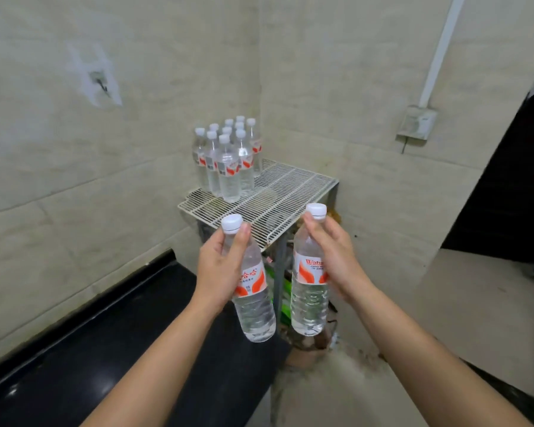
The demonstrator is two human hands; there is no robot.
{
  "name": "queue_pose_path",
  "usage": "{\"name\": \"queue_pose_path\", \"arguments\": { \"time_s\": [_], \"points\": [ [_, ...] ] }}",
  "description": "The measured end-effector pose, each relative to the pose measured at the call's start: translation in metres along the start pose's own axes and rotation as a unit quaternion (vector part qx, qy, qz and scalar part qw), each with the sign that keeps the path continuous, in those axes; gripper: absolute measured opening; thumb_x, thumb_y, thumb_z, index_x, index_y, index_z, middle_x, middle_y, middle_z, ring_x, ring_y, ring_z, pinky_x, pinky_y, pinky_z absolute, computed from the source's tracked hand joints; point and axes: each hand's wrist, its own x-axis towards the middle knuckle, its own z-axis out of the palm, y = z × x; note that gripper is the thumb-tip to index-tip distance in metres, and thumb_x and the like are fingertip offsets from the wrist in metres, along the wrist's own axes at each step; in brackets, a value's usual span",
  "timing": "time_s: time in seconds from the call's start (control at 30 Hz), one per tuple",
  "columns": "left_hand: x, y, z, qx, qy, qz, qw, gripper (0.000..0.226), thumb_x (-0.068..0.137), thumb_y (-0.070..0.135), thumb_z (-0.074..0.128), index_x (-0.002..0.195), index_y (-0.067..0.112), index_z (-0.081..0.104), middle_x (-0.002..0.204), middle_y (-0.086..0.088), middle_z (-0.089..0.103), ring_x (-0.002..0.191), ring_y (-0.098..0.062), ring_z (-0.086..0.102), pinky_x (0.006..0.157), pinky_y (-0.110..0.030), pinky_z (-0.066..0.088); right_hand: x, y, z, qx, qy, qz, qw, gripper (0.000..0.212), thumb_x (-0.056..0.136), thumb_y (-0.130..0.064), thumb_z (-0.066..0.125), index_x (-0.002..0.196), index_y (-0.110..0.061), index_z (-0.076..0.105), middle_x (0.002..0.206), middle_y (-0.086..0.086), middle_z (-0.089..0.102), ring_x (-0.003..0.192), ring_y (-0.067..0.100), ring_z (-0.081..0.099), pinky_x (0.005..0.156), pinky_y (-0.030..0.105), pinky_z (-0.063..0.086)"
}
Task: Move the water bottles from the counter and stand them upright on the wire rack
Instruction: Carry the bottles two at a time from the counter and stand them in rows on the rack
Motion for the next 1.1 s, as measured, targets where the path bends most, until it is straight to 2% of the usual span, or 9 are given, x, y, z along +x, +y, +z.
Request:
{"name": "queue_pose_path", "arguments": {
  "time_s": [0.1,0.17,0.27,0.33,0.47,0.63,0.77,0.93,1.1],
  "points": [
    [0.071,-0.014,0.027,0.014,0.006,0.026,1.0,0.032,0.084,0.059,0.067,0.096,0.029,0.067,0.096,-0.001,0.075,0.093,-0.023,0.073,0.084,-0.048,0.059,0.071,-0.008,-0.01,-0.052,0.02,-0.033,0.998,0.033,0.091,-0.045,0.068,0.118,-0.026,0.067,0.11,0.0,0.075,0.101,0.017,0.073,0.089,0.038,0.058],
    [0.115,-0.018,0.041,0.015,0.019,0.049,0.999,0.029,0.083,0.057,0.066,0.102,0.035,0.063,0.104,0.002,0.073,0.1,-0.02,0.07,0.092,-0.052,0.056,0.114,-0.017,-0.014,-0.061,0.023,-0.048,0.997,0.036,0.085,-0.049,0.069,0.114,-0.028,0.067,0.109,-0.001,0.075,0.1,0.016,0.073,0.088,0.037,0.058],
    [0.171,-0.019,0.064,0.037,0.024,0.081,0.996,0.014,0.091,0.048,0.065,0.103,0.042,0.062,0.108,0.007,0.072,0.104,-0.012,0.068,0.095,-0.048,0.055,0.175,-0.03,-0.019,-0.076,0.012,-0.076,0.994,0.022,0.09,-0.042,0.068,0.107,-0.027,0.067,0.104,-0.004,0.075,0.098,0.014,0.071,0.088,0.034,0.057],
    [0.204,-0.021,0.076,0.052,0.024,0.087,0.994,0.015,0.093,0.045,0.064,0.107,0.039,0.062,0.108,0.009,0.071,0.104,-0.009,0.067,0.095,-0.045,0.055,0.214,-0.033,-0.023,-0.091,0.004,-0.083,0.992,0.015,0.095,-0.038,0.066,0.105,-0.026,0.067,0.103,-0.003,0.075,0.097,0.014,0.072,0.086,0.033,0.058],
    [0.264,-0.038,0.095,0.072,0.052,0.074,0.993,0.033,0.088,0.054,0.066,0.112,0.032,0.063,0.11,0.007,0.071,0.106,-0.014,0.067,0.094,-0.052,0.055,0.295,-0.025,-0.027,-0.115,-0.021,-0.084,0.99,0.017,0.097,-0.038,0.065,0.103,-0.023,0.068,0.102,0.004,0.075,0.092,0.015,0.073,0.081,0.034,0.059],
    [0.326,-0.067,0.121,0.088,0.112,0.054,0.988,0.028,0.086,0.051,0.07,0.109,0.036,0.067,0.11,0.01,0.073,0.107,-0.013,0.068,0.097,-0.052,0.054,0.4,-0.001,-0.032,-0.11,-0.078,-0.055,0.989,0.014,0.093,-0.036,0.071,0.1,-0.024,0.073,0.091,-0.004,0.076,0.085,0.015,0.075,0.077,0.037,0.061],
    [0.369,-0.085,0.147,0.124,0.17,0.05,0.976,0.025,0.088,0.045,0.071,0.112,0.037,0.069,0.114,0.013,0.073,0.111,-0.009,0.066,0.101,-0.048,0.052,0.487,0.018,-0.031,-0.103,-0.157,-0.056,0.981,0.018,0.092,-0.032,0.073,0.106,-0.02,0.075,0.094,-0.003,0.077,0.09,0.018,0.074,0.085,0.042,0.061],
    [0.412,-0.103,0.179,0.196,0.238,0.024,0.951,0.033,0.086,0.047,0.071,0.116,0.032,0.07,0.114,0.012,0.072,0.11,-0.008,0.065,0.097,-0.048,0.054,0.572,0.037,-0.022,-0.154,-0.264,-0.068,0.95,0.03,0.087,-0.045,0.075,0.111,-0.027,0.071,0.104,-0.008,0.076,0.098,0.01,0.072,0.091,0.044,0.059],
    [0.435,-0.11,0.193,0.265,0.293,-0.004,0.919,0.039,0.083,0.053,0.072,0.114,0.029,0.069,0.108,0.012,0.072,0.103,-0.007,0.066,0.092,-0.045,0.057,0.618,0.054,-0.012,-0.278,-0.298,-0.12,0.905,0.05,0.067,-0.072,0.075,0.093,-0.031,0.063,0.094,-0.009,0.07,0.085,0.009,0.067,0.071,0.034,0.054]
  ]
}}
